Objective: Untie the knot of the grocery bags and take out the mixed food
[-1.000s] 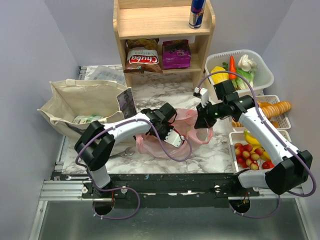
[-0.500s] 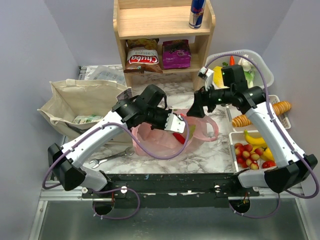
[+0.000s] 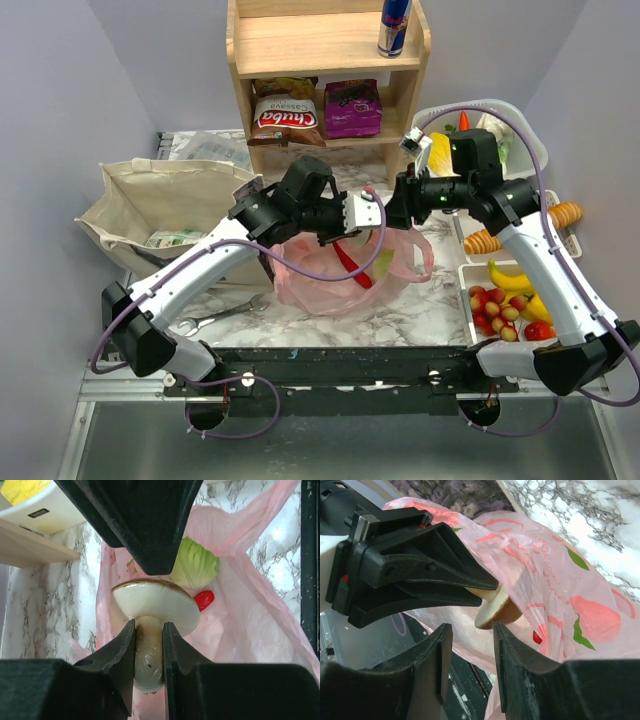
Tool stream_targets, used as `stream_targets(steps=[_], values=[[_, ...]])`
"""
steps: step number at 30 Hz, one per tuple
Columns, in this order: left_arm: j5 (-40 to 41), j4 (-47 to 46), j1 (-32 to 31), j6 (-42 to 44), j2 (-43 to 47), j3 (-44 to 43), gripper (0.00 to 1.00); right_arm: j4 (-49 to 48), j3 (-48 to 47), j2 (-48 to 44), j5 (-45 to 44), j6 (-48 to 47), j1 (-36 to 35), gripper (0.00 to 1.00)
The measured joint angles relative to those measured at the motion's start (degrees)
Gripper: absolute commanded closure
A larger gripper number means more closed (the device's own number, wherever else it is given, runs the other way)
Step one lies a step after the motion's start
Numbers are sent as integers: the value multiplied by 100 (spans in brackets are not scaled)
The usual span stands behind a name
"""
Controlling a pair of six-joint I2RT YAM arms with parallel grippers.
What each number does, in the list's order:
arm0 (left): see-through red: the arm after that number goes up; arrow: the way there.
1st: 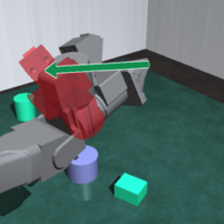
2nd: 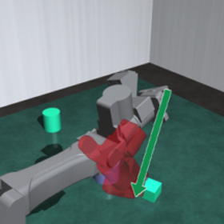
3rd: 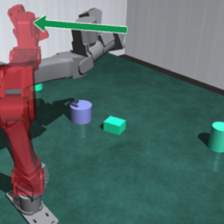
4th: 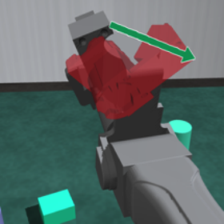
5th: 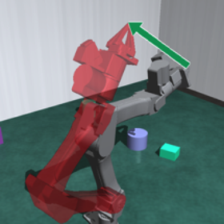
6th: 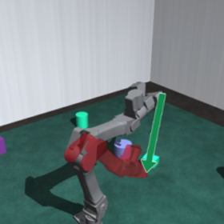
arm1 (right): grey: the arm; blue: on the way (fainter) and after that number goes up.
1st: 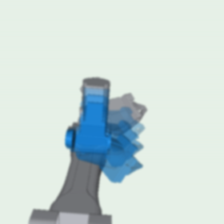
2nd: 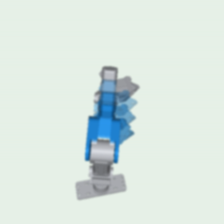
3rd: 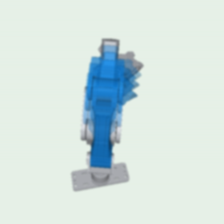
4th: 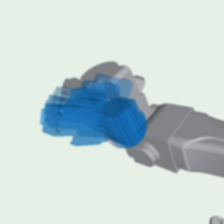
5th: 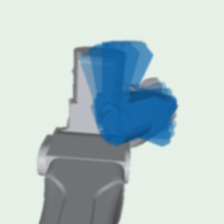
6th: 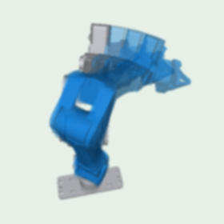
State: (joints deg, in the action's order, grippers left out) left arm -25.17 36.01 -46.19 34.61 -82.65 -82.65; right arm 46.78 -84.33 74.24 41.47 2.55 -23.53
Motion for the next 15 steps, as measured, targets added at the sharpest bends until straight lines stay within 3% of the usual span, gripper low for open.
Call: stream_targets(steps=[3, 6, 15], values=[[-79, -72, 0, -105, 107, 0, 100, -44, -2, -44, 98, -17, -4, 58], [-131, -170, 0, -232, 227, 0, 100, -39, 24, -105, 131, -70, -17, 46], [-146, -376, -20, -636, 302, -129, 100, -52, 238, -101, -94, -68, -118, 26]])
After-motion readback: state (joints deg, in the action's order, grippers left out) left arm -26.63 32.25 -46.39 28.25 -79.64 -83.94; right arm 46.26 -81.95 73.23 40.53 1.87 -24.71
